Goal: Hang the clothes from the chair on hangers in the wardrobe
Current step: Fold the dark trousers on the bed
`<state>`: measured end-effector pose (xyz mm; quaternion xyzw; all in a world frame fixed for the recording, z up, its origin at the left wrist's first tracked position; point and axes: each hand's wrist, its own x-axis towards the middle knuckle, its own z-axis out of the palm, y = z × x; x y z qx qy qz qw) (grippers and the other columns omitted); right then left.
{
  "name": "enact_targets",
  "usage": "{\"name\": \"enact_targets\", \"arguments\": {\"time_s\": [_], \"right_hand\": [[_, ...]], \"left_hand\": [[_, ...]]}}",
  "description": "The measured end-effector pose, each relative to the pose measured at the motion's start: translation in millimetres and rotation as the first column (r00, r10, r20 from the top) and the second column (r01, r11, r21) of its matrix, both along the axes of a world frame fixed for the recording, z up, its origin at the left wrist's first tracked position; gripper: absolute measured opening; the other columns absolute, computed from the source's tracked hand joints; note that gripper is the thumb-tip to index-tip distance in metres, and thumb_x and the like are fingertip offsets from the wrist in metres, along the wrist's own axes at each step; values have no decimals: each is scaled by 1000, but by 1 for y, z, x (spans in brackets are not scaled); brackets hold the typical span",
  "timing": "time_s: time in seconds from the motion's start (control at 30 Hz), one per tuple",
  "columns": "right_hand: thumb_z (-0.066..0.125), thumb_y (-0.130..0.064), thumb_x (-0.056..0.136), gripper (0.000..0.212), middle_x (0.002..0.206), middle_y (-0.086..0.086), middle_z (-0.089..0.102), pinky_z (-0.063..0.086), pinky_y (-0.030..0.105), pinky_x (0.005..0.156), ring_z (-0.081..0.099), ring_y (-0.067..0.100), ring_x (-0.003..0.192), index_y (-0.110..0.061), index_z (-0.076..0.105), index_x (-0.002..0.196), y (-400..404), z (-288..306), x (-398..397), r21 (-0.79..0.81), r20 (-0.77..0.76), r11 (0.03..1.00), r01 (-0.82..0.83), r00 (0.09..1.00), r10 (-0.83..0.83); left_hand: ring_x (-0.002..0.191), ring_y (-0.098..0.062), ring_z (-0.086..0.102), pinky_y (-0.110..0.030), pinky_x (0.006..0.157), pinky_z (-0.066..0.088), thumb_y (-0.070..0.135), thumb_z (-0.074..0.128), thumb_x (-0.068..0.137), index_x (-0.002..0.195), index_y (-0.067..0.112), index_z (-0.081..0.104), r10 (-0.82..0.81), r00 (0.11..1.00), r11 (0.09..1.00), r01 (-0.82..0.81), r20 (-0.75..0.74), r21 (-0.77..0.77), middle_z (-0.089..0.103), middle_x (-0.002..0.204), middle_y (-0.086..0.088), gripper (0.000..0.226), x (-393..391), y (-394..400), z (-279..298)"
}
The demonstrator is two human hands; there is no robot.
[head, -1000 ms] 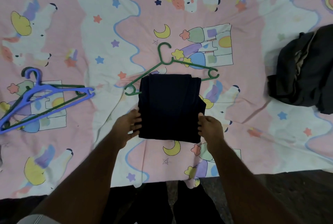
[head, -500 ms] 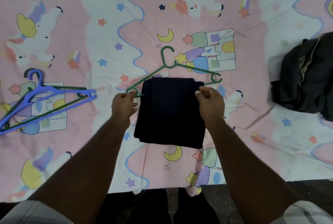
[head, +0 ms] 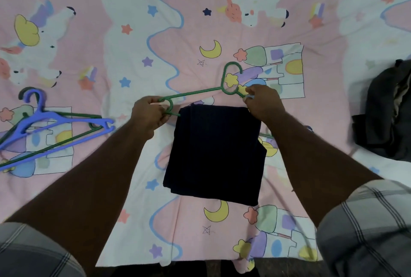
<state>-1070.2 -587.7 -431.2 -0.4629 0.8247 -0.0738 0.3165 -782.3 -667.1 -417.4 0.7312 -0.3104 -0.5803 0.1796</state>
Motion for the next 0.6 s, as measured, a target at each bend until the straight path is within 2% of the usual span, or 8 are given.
{"name": "enact_targets", "arguments": {"time_s": [0.2,0.27,0.33,0.37,0.4,0.47,0.53,0.6], "right_hand": [[68,-26,93,30,116,10,70,47,33,96,63,30,108,-8,71,117,-11,-13,-4,-3,57,1000,26,998,-26],[68,-21,92,25,111,10,72,52,37,95,66,29,102,-8,73,113,-13,-12,-4,-42,126,996,83,989,-77],[67,-16,93,23,108,12,73,55,43,93,68,27,95,-7,72,113,-15,-10,-1,-61,215,986,153,967,-137],[66,-14,93,23,107,13,73,56,44,93,68,27,94,-6,72,114,-16,-8,1,-61,240,985,163,960,-144],[66,-13,93,23,106,14,73,57,44,92,68,27,93,-5,71,115,-18,-7,2,-65,256,984,166,956,-144],[66,-13,94,23,103,13,74,59,43,89,70,28,90,-6,72,114,-20,-3,5,-74,294,979,188,943,-159],[67,-17,94,24,106,10,74,58,39,89,69,25,91,-9,72,115,-22,4,5,-90,302,979,185,941,-150],[66,-21,94,27,112,5,73,53,34,94,67,21,99,-11,71,118,-21,11,4,-121,251,982,147,961,-112]], "left_hand": [[81,-21,73,-31,72,61,3,70,91,114,9,66,-14,1000,998,13,20,56,71,106,-15,25,-8,-14,-12],[92,-23,69,-33,79,59,14,76,86,118,11,65,-79,974,995,89,211,-40,68,114,-12,34,-6,-6,-16],[100,-18,62,-28,87,50,19,71,86,119,15,64,-97,899,951,210,427,-225,65,116,-5,34,-10,3,-9],[100,-15,62,-25,87,48,20,68,87,117,18,65,-64,889,910,238,453,-339,65,115,-1,30,-15,7,-1],[99,-14,63,-26,88,49,21,66,89,113,20,65,-48,912,869,239,407,-432,67,112,2,24,-22,9,4],[94,-19,69,-35,88,56,22,62,94,107,21,65,-55,992,878,102,113,-468,70,106,1,13,-42,11,20],[96,-23,72,-37,88,58,29,54,102,107,16,66,-81,956,970,10,-281,-244,74,106,-4,18,-66,15,38],[101,-20,73,-35,91,57,42,44,105,111,16,68,-148,916,988,119,-372,-100,75,109,-1,36,-79,16,46]]}}
